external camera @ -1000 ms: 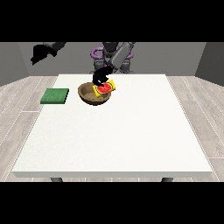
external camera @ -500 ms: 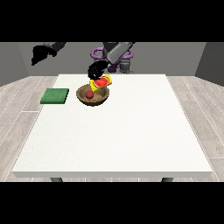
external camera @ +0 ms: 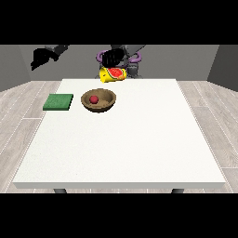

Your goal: Pick the cup and pour the ball into the bowl, then pick the bowl and place it on the pad

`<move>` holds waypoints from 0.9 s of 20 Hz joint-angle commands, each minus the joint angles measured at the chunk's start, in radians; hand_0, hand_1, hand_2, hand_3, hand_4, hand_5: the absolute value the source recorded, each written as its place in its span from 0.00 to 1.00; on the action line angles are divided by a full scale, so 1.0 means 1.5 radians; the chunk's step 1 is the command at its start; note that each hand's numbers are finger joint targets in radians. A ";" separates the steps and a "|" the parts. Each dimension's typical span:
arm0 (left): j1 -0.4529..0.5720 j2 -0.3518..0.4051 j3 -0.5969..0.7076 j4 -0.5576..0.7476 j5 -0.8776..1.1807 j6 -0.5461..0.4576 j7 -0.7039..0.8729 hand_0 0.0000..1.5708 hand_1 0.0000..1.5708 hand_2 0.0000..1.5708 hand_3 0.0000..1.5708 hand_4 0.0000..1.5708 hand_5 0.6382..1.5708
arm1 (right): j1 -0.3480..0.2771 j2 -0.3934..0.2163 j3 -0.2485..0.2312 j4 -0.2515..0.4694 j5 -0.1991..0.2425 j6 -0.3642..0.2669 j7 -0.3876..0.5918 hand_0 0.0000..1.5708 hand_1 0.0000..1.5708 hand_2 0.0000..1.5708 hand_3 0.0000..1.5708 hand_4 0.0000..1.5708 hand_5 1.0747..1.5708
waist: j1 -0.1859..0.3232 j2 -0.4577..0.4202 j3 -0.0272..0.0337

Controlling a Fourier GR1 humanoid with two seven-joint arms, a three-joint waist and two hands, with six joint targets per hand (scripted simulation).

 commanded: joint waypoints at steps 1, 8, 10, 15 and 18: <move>0.019 0.054 0.084 -0.061 0.091 0.045 -0.064 0.93 0.93 1.00 1.00 0.84 0.82 | 0.035 -0.003 -0.018 0.011 -0.002 -0.020 -0.009 0.00 0.00 0.27 0.36 0.36 0.99 | 0.050 -0.028 -0.0004; 0.083 0.115 0.233 -0.119 0.298 0.077 -0.198 0.97 0.97 1.00 1.00 0.84 0.87 | 0.005 0.008 -0.010 -0.019 0.004 -0.056 0.016 0.00 0.00 0.31 0.42 0.37 0.99 | 0.090 0.010 -0.0022; 0.092 0.116 0.264 -0.136 0.349 0.061 -0.234 0.96 0.96 1.00 1.00 0.88 0.81 | 0.015 0.015 -0.012 -0.020 -0.005 -0.041 -0.003 0.00 0.00 0.32 0.46 0.38 1.00 | 0.081 0.033 -0.0009; 0.098 -0.002 0.403 -0.206 0.621 -0.023 -0.277 0.37 0.37 0.25 0.22 0.73 0.89 | -0.004 0.061 0.006 -0.038 -0.006 -0.058 0.005 0.00 0.00 0.32 0.40 0.39 1.00 | 0.088 0.060 -0.0105; 0.081 -0.031 0.487 -0.255 0.771 -0.108 -0.292 0.00 0.00 0.00 0.00 0.41 1.00 | 0.010 0.077 0.005 -0.034 -0.013 -0.057 -0.001 0.00 0.00 0.28 0.30 0.41 1.00 | 0.104 0.065 -0.0116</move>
